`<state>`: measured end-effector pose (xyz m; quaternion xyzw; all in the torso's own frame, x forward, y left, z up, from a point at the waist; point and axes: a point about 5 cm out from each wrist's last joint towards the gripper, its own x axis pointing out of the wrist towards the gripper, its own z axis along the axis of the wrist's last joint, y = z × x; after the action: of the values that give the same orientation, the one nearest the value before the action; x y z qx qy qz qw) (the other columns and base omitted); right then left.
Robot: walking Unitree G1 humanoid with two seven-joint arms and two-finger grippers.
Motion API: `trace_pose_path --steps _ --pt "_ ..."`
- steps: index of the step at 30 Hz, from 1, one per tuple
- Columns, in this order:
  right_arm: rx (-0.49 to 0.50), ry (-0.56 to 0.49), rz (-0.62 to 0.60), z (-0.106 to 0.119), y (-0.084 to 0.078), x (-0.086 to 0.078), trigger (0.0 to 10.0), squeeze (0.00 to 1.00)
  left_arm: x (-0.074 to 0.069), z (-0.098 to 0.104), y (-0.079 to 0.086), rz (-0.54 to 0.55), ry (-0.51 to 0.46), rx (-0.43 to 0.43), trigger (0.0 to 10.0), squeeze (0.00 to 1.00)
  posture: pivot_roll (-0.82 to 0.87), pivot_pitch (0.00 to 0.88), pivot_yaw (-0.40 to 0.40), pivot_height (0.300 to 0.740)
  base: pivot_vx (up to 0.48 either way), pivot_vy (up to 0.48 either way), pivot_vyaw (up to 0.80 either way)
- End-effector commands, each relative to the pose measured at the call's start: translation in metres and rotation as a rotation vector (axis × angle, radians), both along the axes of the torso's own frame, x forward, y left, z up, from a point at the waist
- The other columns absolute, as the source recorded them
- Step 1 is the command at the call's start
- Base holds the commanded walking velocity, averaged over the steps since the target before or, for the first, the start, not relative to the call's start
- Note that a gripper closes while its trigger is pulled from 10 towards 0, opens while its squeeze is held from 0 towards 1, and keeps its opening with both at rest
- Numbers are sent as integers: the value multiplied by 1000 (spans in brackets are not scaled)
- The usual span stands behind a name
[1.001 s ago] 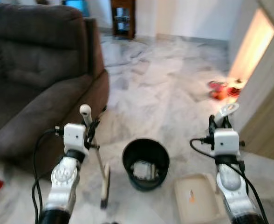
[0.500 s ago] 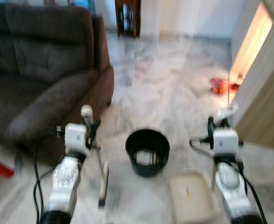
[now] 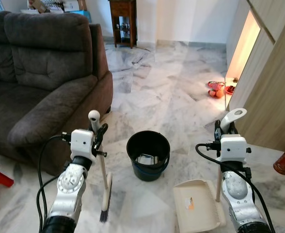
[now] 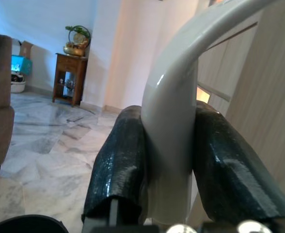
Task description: Sweep floor
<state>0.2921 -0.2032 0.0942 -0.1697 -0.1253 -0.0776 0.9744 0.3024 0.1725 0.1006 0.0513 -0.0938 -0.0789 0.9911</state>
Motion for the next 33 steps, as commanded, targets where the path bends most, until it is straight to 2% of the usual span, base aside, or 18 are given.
trace_pose_path --steps 1,9,26,29,33 --pt "-2 -62 14 18 5 8 10000 0 7 12 0 -4 -43 10 10000 0 5 0 19 740 0 0 0" --pt "65 -74 -4 24 7 14 10000 0 12 14 -2 -15 -45 16 10000 0 5 0 24 740 0 0 -595" --pt "60 -67 -23 27 3 20 10000 0 18 16 -5 -10 -54 3 10000 0 13 0 10 740 0 0 -794" --pt "29 -72 -15 28 4 20 10000 0 18 16 -7 -9 -55 0 10000 0 15 0 6 740 0 0 0" --pt "46 -69 -13 27 4 19 10000 0 17 15 -7 -8 -54 -3 10000 0 17 0 4 740 0 0 0"
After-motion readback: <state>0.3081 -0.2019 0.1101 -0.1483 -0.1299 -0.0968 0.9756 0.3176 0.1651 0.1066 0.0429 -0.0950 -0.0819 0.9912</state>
